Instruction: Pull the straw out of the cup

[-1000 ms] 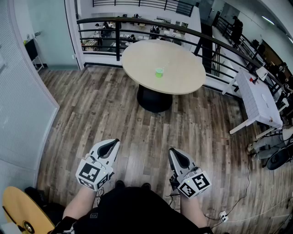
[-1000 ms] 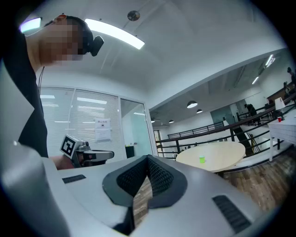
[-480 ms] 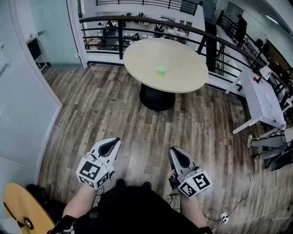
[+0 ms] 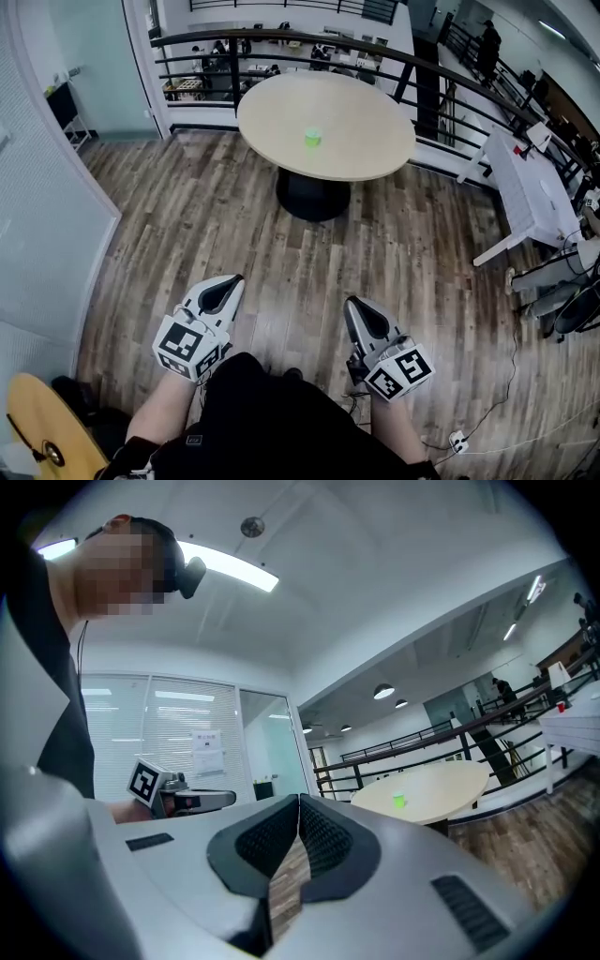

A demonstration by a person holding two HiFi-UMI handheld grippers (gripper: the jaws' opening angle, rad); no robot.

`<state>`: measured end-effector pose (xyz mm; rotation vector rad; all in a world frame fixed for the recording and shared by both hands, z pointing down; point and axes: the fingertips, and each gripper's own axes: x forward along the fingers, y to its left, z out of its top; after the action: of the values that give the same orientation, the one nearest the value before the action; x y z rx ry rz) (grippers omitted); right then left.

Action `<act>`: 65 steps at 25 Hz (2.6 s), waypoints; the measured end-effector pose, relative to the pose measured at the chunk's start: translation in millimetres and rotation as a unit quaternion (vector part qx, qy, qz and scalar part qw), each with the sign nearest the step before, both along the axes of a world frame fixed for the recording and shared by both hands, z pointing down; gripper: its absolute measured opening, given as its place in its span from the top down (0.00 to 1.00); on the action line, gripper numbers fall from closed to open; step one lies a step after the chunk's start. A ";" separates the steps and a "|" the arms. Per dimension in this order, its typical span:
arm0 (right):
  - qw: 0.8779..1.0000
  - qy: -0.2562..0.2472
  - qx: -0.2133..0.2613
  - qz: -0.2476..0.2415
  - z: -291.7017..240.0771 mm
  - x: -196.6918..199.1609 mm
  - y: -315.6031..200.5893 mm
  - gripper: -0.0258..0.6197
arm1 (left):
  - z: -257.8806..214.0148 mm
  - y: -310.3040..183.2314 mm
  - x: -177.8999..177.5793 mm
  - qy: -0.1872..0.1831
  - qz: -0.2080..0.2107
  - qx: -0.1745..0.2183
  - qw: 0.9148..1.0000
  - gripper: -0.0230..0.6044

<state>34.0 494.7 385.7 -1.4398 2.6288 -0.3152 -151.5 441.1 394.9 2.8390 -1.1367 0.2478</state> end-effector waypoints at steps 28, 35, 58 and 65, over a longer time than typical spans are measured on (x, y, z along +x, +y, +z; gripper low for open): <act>0.999 0.001 -0.031 0.025 13.7 62.8 -189.6 0.92 | 4.1 -196.7 72.1 0.019 0.030 -0.004 0.999 0.95; 0.999 0.004 -0.032 0.015 8.7 46.3 -268.0 0.92 | 0.2 -271.3 48.0 0.020 0.015 -0.002 1.000 0.95; 0.997 0.001 -0.072 -0.004 32.3 8.8 -373.3 0.92 | 28.9 -360.0 14.1 0.022 0.017 -0.040 0.999 0.95; 0.997 -0.003 -0.071 -0.009 33.8 14.4 -380.5 0.92 | 26.6 -365.9 21.2 0.023 0.014 -0.040 0.999 0.95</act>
<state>48.4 114.2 419.6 -1.4538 2.6634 -0.5179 -130.3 75.3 421.5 2.7765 -1.0555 0.2233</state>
